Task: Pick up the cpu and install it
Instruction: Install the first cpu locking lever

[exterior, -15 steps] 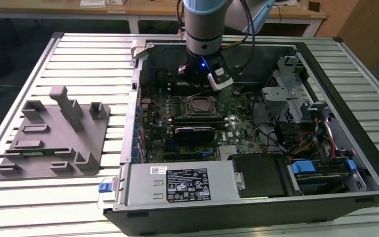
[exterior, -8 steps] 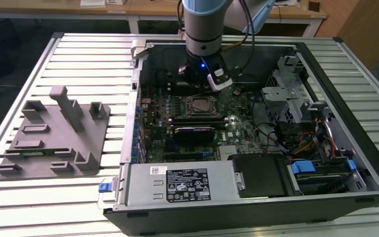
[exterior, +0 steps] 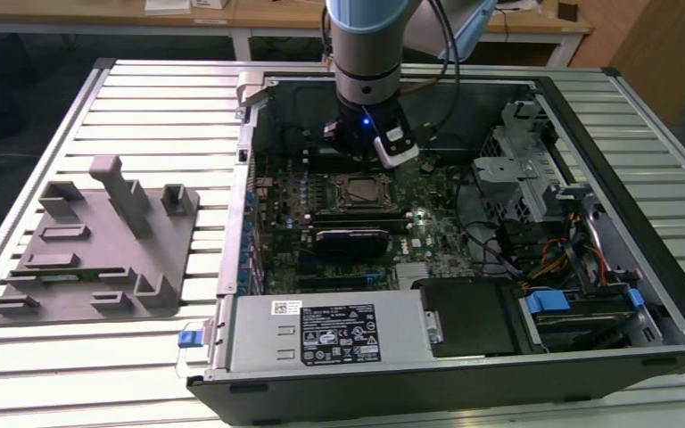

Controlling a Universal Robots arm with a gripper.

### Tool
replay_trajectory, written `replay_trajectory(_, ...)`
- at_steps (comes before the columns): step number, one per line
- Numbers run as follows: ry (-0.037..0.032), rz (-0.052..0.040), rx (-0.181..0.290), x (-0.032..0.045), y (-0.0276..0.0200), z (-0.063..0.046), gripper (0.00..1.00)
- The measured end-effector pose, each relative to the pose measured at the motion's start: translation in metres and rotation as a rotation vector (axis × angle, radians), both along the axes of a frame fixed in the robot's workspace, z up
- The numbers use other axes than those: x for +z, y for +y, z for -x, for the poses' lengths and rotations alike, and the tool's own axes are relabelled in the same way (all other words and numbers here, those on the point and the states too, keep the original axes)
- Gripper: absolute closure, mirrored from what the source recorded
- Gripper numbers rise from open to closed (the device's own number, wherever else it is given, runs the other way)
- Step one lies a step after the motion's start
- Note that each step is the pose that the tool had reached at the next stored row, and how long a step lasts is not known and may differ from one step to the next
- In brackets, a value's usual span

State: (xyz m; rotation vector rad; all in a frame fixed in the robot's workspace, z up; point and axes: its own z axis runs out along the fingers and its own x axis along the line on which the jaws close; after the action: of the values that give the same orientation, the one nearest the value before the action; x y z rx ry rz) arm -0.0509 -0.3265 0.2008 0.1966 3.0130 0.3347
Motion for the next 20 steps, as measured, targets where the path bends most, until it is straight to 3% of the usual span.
replay_trajectory(12,-0.0202,0.0012,-0.011,-0.0057,-0.0003,0.0,0.89)
replay_trajectory(20,-0.0224,0.0011,-0.012,-0.0065,-0.0005,0.0,0.89)
